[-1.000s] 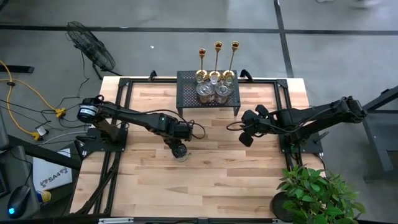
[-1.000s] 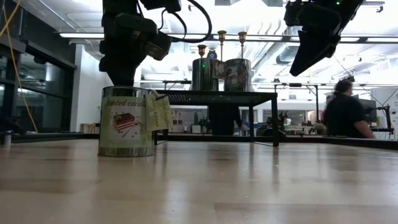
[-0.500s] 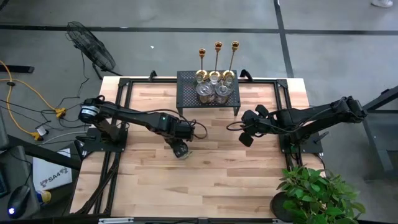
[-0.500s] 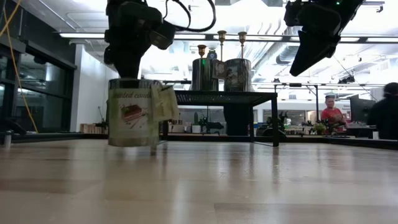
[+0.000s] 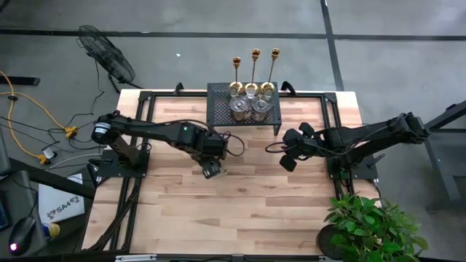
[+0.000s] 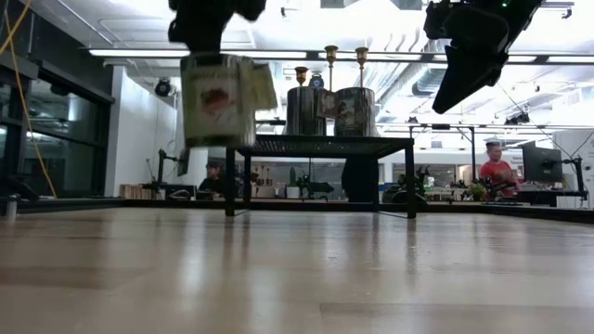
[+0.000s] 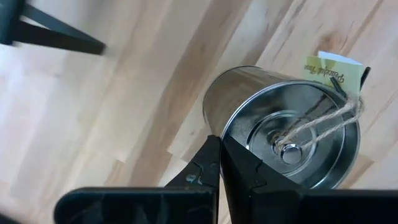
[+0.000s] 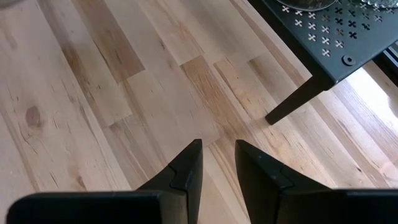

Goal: Pick & Place candle stick holders
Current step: Put the silver scented candle on the shelf aligned with the silver scented candles

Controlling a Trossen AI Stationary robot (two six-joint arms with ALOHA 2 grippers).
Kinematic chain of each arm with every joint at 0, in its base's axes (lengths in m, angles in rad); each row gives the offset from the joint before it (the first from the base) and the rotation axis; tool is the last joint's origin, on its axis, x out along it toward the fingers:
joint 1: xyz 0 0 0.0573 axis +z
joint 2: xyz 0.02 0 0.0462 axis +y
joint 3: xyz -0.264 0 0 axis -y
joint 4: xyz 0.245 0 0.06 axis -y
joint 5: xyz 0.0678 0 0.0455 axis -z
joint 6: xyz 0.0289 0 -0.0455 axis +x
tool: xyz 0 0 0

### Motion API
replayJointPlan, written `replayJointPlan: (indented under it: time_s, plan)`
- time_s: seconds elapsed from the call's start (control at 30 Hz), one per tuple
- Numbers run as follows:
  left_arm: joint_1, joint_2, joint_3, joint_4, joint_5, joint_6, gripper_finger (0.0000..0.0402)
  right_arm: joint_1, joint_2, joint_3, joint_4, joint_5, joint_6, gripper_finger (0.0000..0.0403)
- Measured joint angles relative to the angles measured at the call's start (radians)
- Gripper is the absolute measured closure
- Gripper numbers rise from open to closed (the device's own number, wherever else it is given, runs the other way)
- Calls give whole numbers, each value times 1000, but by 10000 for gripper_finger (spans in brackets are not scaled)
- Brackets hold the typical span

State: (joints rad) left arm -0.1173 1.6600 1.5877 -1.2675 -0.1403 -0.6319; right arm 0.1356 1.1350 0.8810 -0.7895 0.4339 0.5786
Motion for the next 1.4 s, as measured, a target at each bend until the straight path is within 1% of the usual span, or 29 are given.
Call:
replayJointPlan:
  time_s: [0.13,0.23,0.47,0.6,0.93,1.17,1.27,1.4]
  plan:
    - [17,0,98,-78,-37,15,401,0,0,0,0,0,0,316]
    - [50,0,162,-126,-60,36,401,0,0,0,0,0,0,316]
    - [150,-1,280,-177,-65,125,401,0,0,0,0,0,0,316]
    - [208,-2,318,-188,-56,163,401,0,0,0,0,0,-4,316]
    - [365,-2,333,-175,-50,267,401,0,0,0,0,0,-7,316]
    - [450,-1,333,-123,-22,329,401,0,0,0,0,0,-7,316]
    - [482,12,333,-111,2,347,401,0,0,0,0,0,-6,316]
    - [524,38,333,-108,4,366,401,0,0,0,0,0,-4,316]
